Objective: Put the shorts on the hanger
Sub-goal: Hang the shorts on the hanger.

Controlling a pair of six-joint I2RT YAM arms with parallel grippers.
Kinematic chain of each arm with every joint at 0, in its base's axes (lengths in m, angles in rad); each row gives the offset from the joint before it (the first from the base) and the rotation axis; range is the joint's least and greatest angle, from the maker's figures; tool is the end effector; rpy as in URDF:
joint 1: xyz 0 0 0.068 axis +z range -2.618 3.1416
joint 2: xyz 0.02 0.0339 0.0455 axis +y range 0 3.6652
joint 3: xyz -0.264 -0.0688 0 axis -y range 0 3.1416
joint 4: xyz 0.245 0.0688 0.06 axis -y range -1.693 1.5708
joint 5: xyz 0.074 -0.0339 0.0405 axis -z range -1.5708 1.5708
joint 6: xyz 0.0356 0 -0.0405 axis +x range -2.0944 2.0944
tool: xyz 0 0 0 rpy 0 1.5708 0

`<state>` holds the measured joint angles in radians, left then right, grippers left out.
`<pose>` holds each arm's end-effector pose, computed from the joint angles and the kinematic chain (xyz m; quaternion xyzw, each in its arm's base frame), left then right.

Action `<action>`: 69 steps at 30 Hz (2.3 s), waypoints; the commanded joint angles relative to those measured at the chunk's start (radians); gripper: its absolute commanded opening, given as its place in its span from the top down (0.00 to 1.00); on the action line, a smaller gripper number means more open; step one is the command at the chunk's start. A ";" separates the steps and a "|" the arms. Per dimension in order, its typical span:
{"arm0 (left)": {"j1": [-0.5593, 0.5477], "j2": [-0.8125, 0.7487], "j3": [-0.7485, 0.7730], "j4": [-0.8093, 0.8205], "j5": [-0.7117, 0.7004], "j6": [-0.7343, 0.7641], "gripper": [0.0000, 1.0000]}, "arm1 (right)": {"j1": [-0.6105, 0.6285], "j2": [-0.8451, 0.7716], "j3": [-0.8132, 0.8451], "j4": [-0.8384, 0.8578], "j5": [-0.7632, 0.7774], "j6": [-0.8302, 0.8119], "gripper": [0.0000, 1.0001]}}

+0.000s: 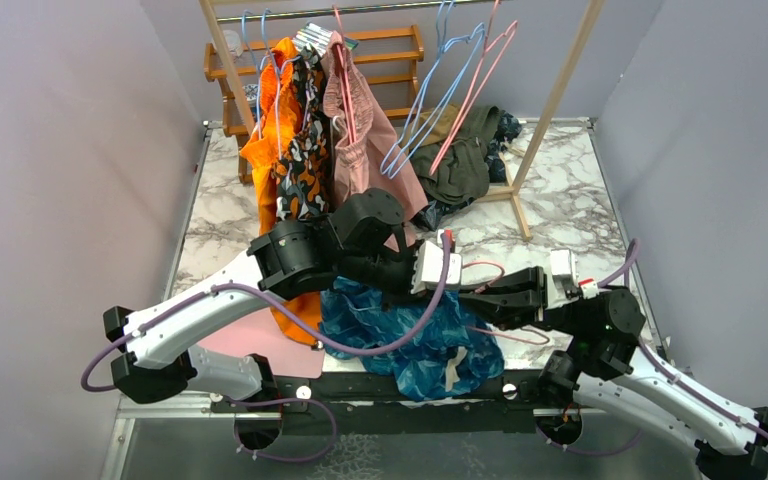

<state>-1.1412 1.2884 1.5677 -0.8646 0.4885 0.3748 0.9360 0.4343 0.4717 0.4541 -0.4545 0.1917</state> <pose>0.0903 -0.2372 0.4340 0.6708 0.5422 -0.3692 0.3461 0.0565 0.1031 0.3437 -0.3621 0.3961 0.5446 0.6446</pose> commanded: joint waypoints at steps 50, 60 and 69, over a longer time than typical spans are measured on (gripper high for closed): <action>0.000 -0.554 -0.298 0.403 -0.559 -0.192 1.00 | 0.007 0.019 0.187 -0.778 0.465 0.293 0.39; -0.001 -0.563 -0.307 0.444 -0.572 -0.171 1.00 | 0.007 0.071 0.121 -0.786 0.384 0.414 0.41; -0.001 -0.569 -0.310 0.451 -0.577 -0.163 1.00 | 0.007 0.100 0.095 -0.730 0.366 0.466 0.49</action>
<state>-1.1412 0.7338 1.2488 -0.4950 -0.0624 0.1997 0.9371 0.5217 0.5743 -0.3290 -0.0635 0.6186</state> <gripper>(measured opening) 0.065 0.536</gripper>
